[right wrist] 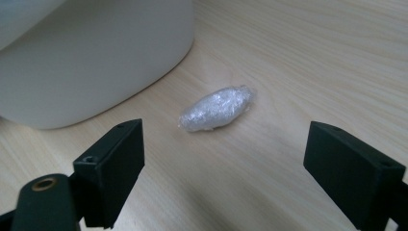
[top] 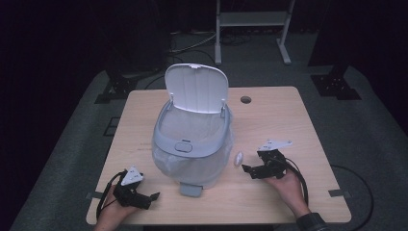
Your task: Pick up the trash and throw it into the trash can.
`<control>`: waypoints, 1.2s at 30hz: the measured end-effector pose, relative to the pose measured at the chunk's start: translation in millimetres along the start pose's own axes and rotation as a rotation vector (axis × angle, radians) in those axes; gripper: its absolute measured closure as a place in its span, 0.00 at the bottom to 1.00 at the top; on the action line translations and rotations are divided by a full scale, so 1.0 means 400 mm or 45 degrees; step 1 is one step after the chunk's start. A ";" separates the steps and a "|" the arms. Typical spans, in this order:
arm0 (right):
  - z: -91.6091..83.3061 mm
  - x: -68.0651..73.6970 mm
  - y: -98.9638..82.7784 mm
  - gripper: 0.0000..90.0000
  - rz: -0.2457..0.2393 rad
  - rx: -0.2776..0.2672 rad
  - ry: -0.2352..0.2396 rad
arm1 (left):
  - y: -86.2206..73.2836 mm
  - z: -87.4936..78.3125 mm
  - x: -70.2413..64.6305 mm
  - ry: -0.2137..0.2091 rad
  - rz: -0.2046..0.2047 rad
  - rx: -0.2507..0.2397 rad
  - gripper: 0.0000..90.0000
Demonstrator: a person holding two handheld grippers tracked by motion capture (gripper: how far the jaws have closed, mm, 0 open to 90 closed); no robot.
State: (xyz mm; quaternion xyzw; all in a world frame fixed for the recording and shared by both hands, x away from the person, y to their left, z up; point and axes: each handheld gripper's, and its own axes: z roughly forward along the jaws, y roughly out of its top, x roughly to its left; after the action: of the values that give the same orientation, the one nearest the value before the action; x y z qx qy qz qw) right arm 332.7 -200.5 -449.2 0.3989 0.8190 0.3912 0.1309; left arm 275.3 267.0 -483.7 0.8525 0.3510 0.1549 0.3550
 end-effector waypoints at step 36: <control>0.145 0.032 0.040 0.36 -0.039 0.066 0.014 | 0.000 0.000 0.000 0.000 0.003 0.004 0.00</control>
State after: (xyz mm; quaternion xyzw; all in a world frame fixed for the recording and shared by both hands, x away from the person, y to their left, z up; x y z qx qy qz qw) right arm 363.7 -153.9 -474.4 0.3872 0.8356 0.3701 0.1220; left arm 275.3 267.2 -483.5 0.8535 0.3503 0.1546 0.3536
